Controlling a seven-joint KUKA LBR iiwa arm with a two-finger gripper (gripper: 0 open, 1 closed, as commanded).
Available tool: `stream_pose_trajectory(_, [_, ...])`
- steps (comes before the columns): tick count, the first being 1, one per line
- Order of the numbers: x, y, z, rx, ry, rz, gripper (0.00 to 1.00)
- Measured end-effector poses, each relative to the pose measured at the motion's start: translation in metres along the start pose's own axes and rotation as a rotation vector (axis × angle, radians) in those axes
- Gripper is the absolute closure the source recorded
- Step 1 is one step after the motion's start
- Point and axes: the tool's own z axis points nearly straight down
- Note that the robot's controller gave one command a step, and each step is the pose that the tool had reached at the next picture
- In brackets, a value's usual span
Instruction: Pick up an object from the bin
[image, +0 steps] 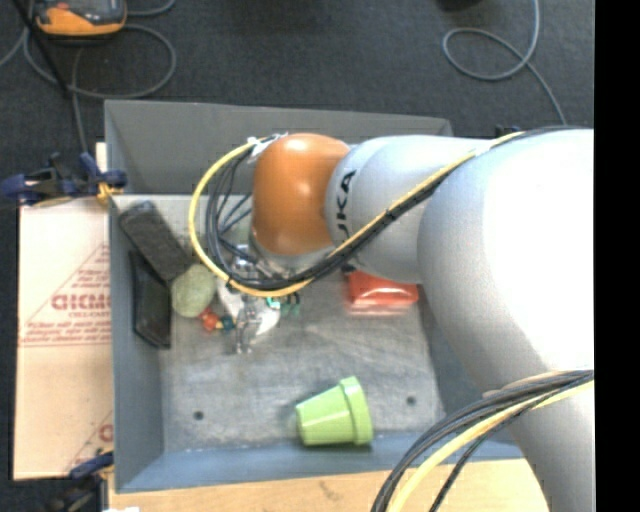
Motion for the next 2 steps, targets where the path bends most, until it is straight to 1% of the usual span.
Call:
stream_pose_trajectory(1, [-0.0014,0.004,-0.0034,-0.005,-0.003,-0.004,1.0])
stream_pose_trajectory(2, [0.0027,0.0058,0.0004,-0.007,0.011,-0.003,0.0])
